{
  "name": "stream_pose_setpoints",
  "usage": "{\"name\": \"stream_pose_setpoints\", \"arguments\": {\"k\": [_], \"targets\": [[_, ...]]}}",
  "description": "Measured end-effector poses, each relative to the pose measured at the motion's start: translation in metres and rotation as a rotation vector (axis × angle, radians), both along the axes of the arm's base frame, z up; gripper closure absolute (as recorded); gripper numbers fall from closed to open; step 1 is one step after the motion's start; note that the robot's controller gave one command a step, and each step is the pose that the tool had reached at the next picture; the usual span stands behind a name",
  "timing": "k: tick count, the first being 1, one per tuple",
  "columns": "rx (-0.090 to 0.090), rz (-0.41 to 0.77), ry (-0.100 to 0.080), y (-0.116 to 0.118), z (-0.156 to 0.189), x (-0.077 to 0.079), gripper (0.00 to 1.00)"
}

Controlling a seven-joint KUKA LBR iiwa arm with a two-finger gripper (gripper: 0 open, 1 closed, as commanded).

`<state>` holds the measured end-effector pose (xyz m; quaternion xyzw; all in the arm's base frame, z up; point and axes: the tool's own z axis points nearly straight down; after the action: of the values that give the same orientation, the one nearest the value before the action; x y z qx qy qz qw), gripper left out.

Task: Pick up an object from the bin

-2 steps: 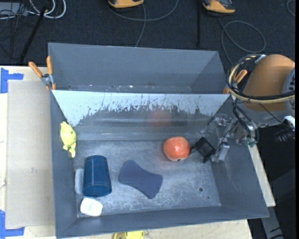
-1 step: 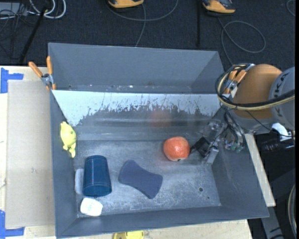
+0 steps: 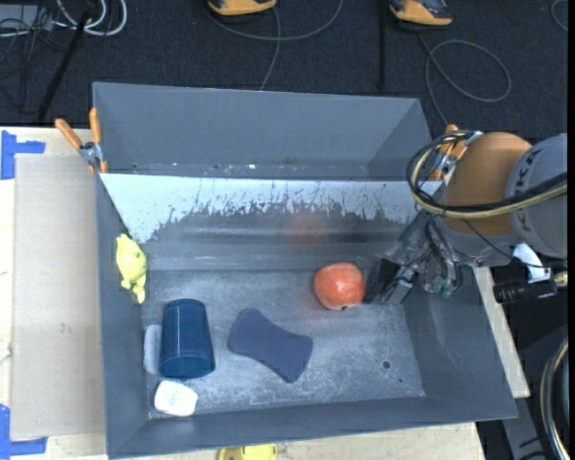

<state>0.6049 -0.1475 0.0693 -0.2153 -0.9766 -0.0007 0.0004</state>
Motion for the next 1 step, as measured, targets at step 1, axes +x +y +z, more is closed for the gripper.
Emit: {"name": "stream_pose_setpoints", "arguments": {"k": [1], "targets": [[0.000, 0.000, 0.000, 0.0001, 0.0000, 0.0000, 1.00]]}}
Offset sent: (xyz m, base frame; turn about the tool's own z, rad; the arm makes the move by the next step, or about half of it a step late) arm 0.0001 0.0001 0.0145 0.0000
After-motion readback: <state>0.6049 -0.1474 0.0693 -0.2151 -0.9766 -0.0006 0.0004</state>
